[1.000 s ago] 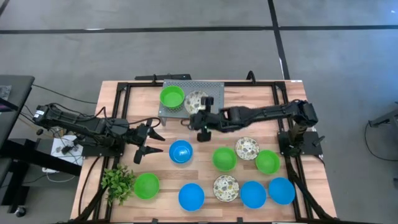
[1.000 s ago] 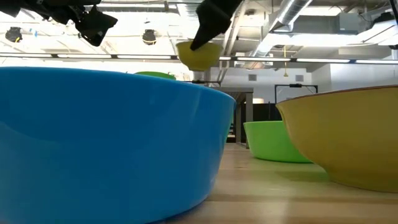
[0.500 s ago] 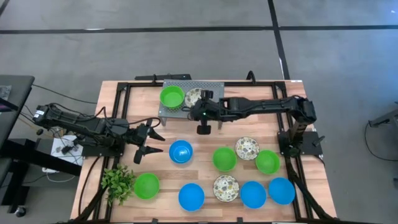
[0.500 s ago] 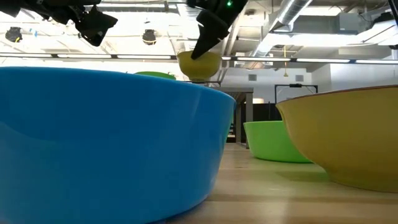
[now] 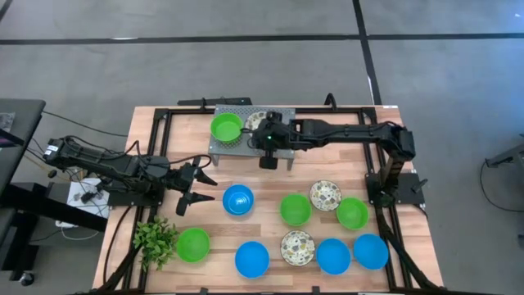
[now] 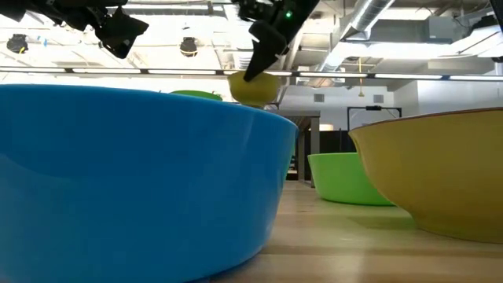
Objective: Pick & Place Mini bowls
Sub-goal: Put the white patterned bowl on the shelf
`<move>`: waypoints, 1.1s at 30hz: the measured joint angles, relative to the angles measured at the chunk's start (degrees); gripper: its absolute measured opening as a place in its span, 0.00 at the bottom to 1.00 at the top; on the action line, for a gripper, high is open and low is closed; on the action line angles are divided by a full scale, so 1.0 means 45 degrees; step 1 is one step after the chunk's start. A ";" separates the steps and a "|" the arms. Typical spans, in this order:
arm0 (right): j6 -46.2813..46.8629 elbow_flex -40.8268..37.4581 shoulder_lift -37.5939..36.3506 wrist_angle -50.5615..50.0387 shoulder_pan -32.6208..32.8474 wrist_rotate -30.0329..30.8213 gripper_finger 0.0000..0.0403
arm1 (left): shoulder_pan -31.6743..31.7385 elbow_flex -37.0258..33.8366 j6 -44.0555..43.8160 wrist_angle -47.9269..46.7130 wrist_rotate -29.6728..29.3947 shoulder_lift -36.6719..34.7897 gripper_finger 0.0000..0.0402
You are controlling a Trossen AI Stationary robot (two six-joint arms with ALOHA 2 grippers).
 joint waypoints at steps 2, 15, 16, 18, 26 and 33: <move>0.0269 -0.0057 0.0001 0.0045 -0.0103 -0.0003 0.01 | 0.0002 0.0000 0.0000 0.0000 -0.0002 0.0000 0.56; -0.0215 -0.0661 0.0008 0.1031 -0.0165 -0.0046 0.00 | 0.0001 0.0000 0.0000 0.0005 -0.0004 0.0000 0.56; -0.0218 -0.0661 0.0008 0.1051 -0.0172 -0.0160 0.00 | 0.0000 0.0000 0.0000 0.0005 -0.0003 0.0000 0.56; -0.0220 -0.0661 0.0008 0.0980 -0.0245 -0.0569 0.00 | 0.0000 0.0000 0.0000 0.0005 -0.0005 -0.0005 0.56; -0.0711 -0.0605 0.0508 0.1767 -0.0275 -0.1293 0.00 | 0.0003 0.0000 0.0002 0.0020 -0.0002 -0.0005 0.56; -0.0969 -0.0612 0.0794 0.1819 -0.0218 -0.0624 0.01 | 0.0005 0.0000 0.0000 0.0068 0.0000 -0.0005 0.56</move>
